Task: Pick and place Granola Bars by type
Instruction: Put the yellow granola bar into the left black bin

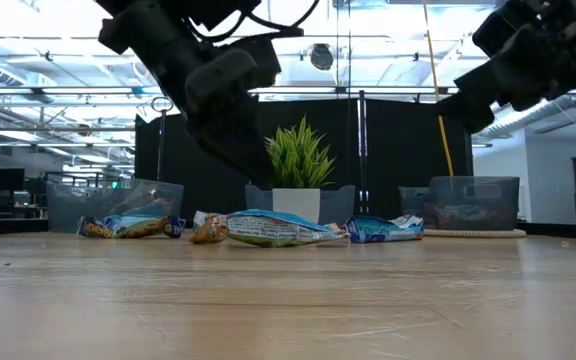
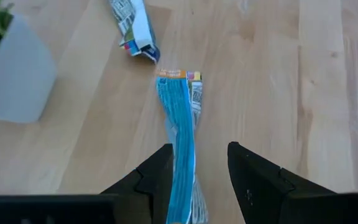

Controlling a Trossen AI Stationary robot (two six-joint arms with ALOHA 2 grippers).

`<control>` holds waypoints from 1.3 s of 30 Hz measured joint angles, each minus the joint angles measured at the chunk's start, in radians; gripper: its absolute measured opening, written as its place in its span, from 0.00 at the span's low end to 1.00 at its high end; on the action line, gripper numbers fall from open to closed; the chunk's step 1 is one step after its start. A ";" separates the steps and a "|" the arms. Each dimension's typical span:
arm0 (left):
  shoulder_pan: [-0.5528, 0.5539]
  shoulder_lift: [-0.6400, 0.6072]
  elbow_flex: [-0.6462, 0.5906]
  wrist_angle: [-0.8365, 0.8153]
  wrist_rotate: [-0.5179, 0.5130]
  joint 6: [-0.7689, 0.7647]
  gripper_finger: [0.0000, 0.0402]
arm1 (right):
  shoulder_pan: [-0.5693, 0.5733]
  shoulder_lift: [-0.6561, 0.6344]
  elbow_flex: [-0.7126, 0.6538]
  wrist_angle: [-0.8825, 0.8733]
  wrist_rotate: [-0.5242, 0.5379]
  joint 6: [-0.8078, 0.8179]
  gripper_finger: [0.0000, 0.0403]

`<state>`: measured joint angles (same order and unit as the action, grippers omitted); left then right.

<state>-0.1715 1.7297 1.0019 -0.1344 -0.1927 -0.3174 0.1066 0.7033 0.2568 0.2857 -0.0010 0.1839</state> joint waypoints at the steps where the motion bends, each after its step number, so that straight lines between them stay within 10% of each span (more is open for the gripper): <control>1: 0.000 0.006 0.000 0.003 0.000 0.007 0.39 | 0.000 -0.011 -0.010 0.003 0.000 0.009 0.59; 27: 0.035 0.117 0.000 0.010 0.063 0.072 0.39 | 0.000 -0.106 -0.096 0.003 0.000 0.067 0.59; 39: 0.035 0.116 0.000 0.032 0.086 0.072 0.02 | 0.000 -0.111 -0.096 0.001 -0.001 0.067 0.59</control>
<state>-0.1368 1.8462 1.0016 -0.1028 -0.1062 -0.2452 0.1066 0.5926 0.1604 0.2867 -0.0021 0.2504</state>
